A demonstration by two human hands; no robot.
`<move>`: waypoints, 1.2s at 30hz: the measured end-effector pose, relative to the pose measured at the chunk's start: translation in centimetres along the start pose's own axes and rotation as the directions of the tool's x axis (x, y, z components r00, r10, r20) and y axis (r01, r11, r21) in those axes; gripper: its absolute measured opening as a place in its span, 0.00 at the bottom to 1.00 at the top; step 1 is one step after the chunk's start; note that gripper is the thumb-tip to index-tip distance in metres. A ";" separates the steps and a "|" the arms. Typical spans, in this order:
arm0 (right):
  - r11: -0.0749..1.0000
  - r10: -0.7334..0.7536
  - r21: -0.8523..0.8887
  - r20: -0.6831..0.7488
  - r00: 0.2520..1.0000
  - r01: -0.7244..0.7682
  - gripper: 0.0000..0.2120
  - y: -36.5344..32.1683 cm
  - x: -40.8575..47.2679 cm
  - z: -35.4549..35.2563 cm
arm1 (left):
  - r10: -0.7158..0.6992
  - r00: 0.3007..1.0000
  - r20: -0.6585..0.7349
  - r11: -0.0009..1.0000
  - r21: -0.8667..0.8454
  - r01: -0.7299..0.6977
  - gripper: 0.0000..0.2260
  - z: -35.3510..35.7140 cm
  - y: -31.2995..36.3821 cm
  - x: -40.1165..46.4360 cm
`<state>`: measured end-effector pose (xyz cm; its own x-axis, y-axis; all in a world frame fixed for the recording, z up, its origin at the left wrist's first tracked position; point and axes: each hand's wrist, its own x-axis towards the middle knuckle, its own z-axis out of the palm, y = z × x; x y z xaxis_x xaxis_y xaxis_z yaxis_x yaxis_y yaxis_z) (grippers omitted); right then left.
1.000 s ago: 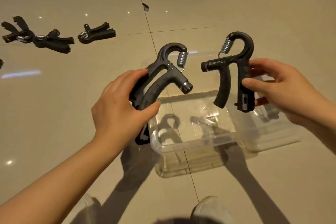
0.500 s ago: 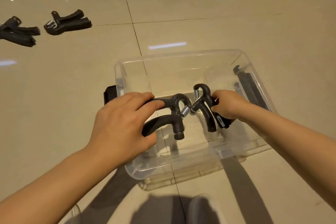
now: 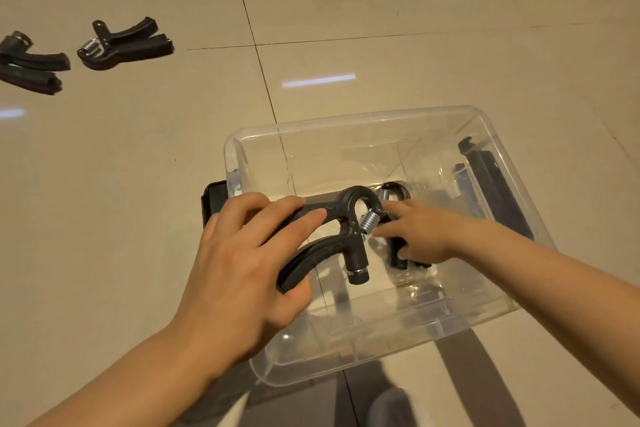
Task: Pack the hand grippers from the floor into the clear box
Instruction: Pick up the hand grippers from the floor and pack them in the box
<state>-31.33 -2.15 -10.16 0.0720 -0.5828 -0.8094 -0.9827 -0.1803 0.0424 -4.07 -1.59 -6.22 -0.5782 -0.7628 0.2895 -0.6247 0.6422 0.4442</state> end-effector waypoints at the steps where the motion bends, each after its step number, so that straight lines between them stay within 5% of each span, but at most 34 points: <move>1: 0.999 -0.002 -0.053 0.030 1.000 0.004 0.25 0.0 0.5 0.4 | -0.004 1.000 -0.001 1.000 -0.004 0.004 0.25 0.0 0.0 0.0; 8: 0.994 0.084 -0.079 0.070 0.994 -0.078 0.20 0.4 0.5 0.0 | -0.012 1.000 0.003 1.000 0.018 0.012 0.25 0.0 0.2 0.1; 16: 0.996 0.085 -0.027 0.301 0.950 -0.080 0.20 0.4 0.3 0.5 | 0.023 1.000 0.000 1.000 0.017 -0.023 0.23 0.0 0.0 0.2; 26: 0.996 0.085 -0.064 0.268 0.960 -0.070 0.23 0.6 -0.3 0.8 | 0.024 1.000 0.002 1.000 0.018 -0.024 0.23 0.1 -0.1 0.3; 29: 0.999 0.042 0.019 0.150 0.988 -0.046 0.22 0.3 -1.3 -0.2 | 0.022 1.000 -0.006 1.000 0.009 -0.022 0.25 0.1 0.0 0.2; 32: 0.953 0.081 0.302 -0.235 0.969 -0.007 0.24 -0.8 -3.8 -1.4 | 0.038 0.999 -0.022 0.999 0.014 -0.038 0.24 0.1 0.1 0.2; 34: 0.759 0.180 0.637 -0.399 0.899 0.130 0.23 -2.4 -6.2 -1.9 | 0.052 0.997 -0.051 0.998 0.025 -0.050 0.24 0.2 0.0 0.1; 36: 0.581 0.209 0.784 -0.403 0.891 0.219 0.30 -4.4 -8.3 -2.1 | 0.051 0.994 -0.095 0.999 0.017 -0.049 0.24 0.2 0.0 0.0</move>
<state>-27.20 1.83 -2.38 -0.0726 -0.8766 -0.4758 -0.6890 0.3890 -0.6115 -4.16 -1.61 -6.36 -0.5569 -0.7331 0.3904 -0.6043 0.6801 0.4151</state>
